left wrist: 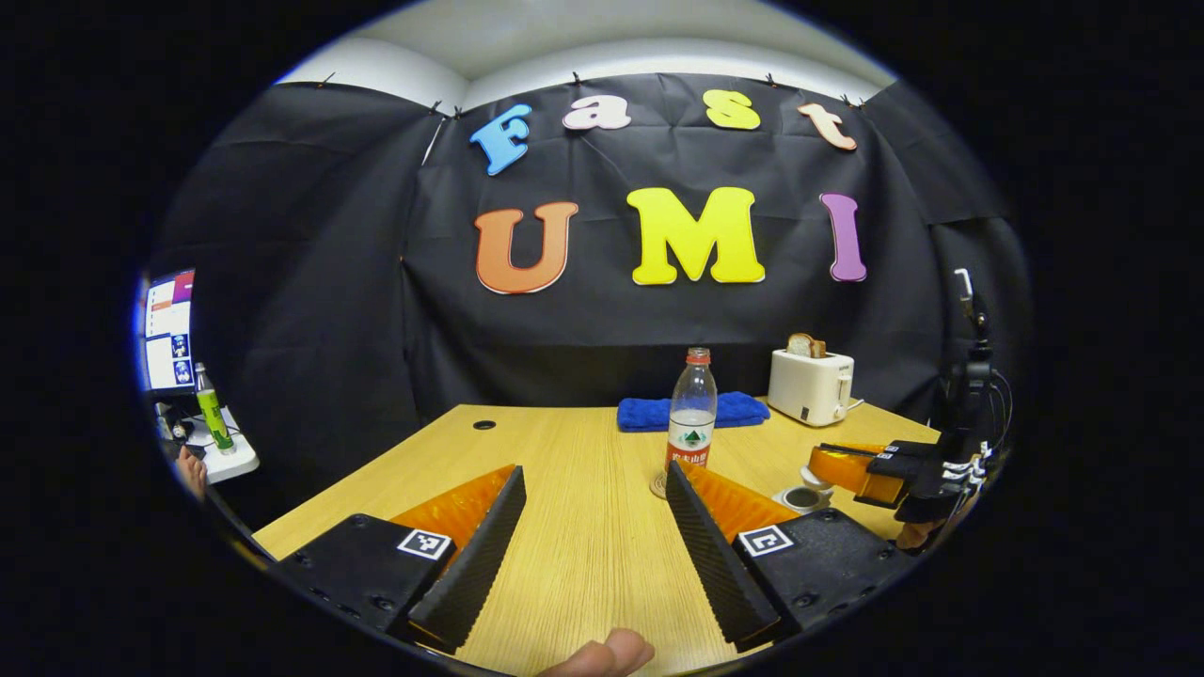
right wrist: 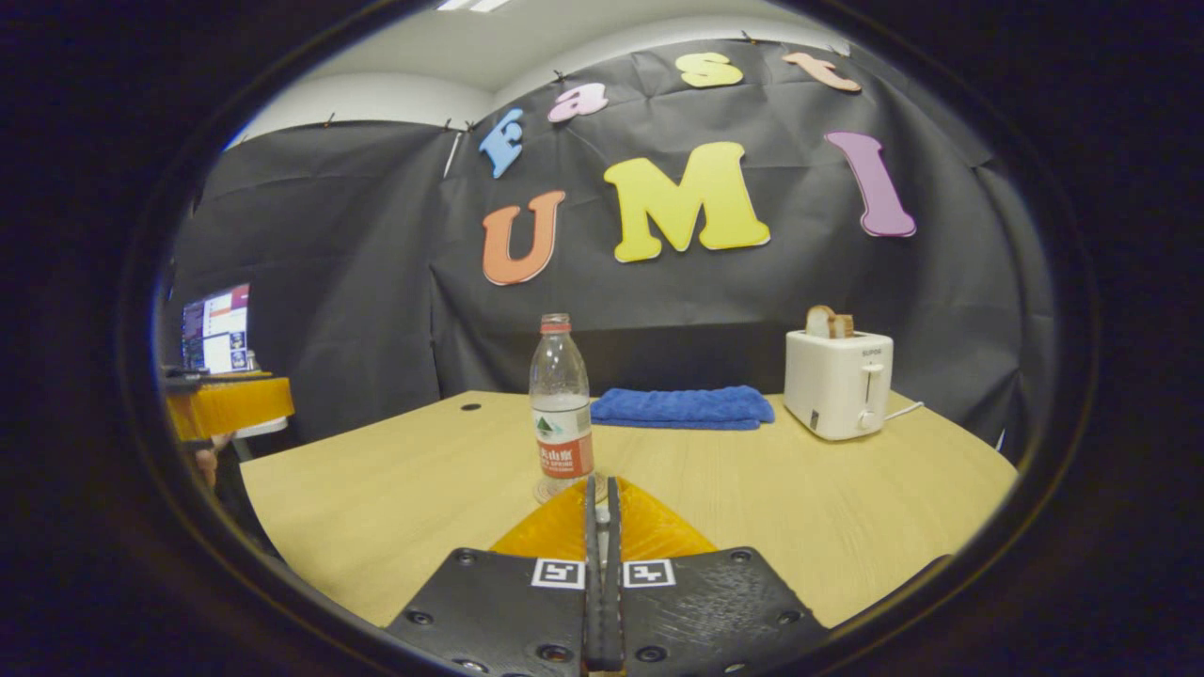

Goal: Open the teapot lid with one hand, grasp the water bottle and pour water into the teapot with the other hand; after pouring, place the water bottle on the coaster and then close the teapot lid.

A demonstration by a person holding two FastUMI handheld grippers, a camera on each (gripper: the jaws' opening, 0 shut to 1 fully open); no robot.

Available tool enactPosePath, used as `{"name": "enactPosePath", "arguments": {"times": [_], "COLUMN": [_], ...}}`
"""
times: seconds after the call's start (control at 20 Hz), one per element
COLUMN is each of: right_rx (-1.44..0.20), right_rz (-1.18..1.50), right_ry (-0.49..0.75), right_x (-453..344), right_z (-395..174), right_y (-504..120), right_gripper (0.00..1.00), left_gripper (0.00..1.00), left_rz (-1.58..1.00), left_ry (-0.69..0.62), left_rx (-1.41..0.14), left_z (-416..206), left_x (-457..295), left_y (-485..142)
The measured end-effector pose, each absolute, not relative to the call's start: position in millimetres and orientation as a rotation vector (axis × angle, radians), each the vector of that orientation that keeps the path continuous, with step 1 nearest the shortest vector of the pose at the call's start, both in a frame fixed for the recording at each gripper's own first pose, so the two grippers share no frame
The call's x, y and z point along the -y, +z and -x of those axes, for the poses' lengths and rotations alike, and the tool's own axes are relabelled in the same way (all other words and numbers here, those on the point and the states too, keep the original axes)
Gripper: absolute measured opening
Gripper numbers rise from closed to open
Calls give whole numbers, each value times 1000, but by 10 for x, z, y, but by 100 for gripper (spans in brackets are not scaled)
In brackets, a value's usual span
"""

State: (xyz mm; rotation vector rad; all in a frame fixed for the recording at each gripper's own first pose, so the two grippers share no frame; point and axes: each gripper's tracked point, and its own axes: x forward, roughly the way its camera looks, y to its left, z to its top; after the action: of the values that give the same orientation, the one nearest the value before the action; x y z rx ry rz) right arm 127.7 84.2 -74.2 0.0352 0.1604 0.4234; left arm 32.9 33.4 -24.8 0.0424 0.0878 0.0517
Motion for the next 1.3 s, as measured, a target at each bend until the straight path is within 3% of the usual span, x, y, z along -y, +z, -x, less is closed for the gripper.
{"name": "enactPosePath", "arguments": {"times": [0.6,0.9,1.05,1.1,1.25,1.3], "right_rx": [-218,-193,-152,-139,-103,-92], "right_rz": [4,-3,-8,-13,-11,-10], "right_ry": [402,381,333,312,259,244], "right_x": [-924,-786,-602,-519,-316,-241], "right_z": [-1311,-1249,-1112,-1066,-857,-790], "right_y": [-947,-816,-586,-497,-240,-155], "right_gripper": [1,10,41,44,72,74], "left_gripper": [95,95,95,95,95,95], "left_rz": [-24,-16,-29,-31,-35,-42], "left_ry": [44,28,31,26,17,12], "left_rx": [-113,-120,-110,-103,-78,-73], "left_z": [-284,-260,-209,-175,-111,-90], "left_x": [-398,-335,-330,-311,-252,-223], "left_y": [-266,-286,-233,-208,-109,-86]}}
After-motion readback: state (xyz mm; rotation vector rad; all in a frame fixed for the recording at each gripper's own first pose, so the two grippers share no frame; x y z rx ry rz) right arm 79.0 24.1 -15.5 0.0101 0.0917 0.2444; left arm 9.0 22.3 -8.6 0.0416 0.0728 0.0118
